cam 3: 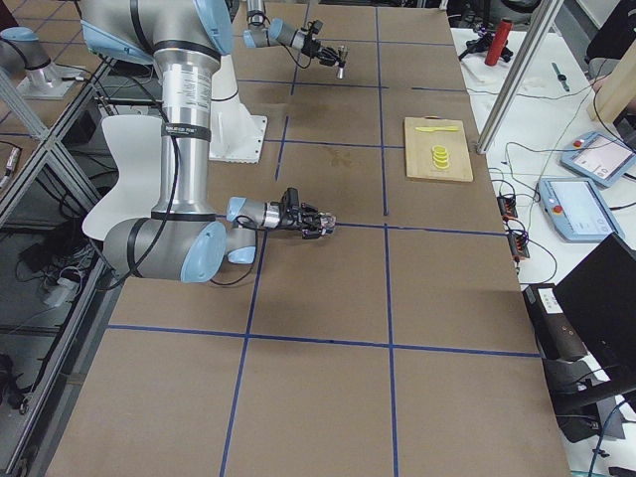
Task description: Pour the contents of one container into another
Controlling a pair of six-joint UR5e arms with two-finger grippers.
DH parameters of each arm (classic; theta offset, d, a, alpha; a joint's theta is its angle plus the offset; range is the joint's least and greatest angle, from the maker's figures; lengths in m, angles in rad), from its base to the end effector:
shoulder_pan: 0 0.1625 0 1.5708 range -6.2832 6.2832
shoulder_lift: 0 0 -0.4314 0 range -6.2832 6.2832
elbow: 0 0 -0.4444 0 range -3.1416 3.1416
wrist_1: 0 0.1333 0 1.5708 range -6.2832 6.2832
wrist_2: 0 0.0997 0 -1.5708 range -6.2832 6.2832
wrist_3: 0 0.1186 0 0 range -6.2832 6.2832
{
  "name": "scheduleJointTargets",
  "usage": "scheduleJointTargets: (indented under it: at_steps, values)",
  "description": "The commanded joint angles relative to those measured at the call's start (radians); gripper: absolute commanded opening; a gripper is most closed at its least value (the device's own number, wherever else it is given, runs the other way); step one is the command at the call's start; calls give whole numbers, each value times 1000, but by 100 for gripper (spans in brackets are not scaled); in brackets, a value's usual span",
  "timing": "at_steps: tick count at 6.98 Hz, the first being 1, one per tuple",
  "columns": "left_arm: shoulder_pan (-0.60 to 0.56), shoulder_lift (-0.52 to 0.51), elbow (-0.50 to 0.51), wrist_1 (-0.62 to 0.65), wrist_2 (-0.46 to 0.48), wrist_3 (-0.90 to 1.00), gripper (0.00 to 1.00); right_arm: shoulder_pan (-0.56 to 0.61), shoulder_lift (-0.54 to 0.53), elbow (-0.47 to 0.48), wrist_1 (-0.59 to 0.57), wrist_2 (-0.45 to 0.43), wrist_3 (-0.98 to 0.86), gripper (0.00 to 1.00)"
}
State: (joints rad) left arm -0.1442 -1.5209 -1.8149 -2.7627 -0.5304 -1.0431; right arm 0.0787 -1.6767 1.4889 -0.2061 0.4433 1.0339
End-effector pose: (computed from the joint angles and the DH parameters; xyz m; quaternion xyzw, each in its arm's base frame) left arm 0.4529 -0.3038 0.4206 0.5438 0.3973 -0.1845 0.7158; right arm -0.4558 -0.2771 0.6019 0.5657 -0.3125 0.1292 0.7521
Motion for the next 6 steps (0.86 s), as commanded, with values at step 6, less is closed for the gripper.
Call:
scheduleJointTargets:
  at_steps: [6]
  values:
    - [0, -2, -1, 2, 0, 0, 0, 88, 103, 120, -4, 96, -242, 24]
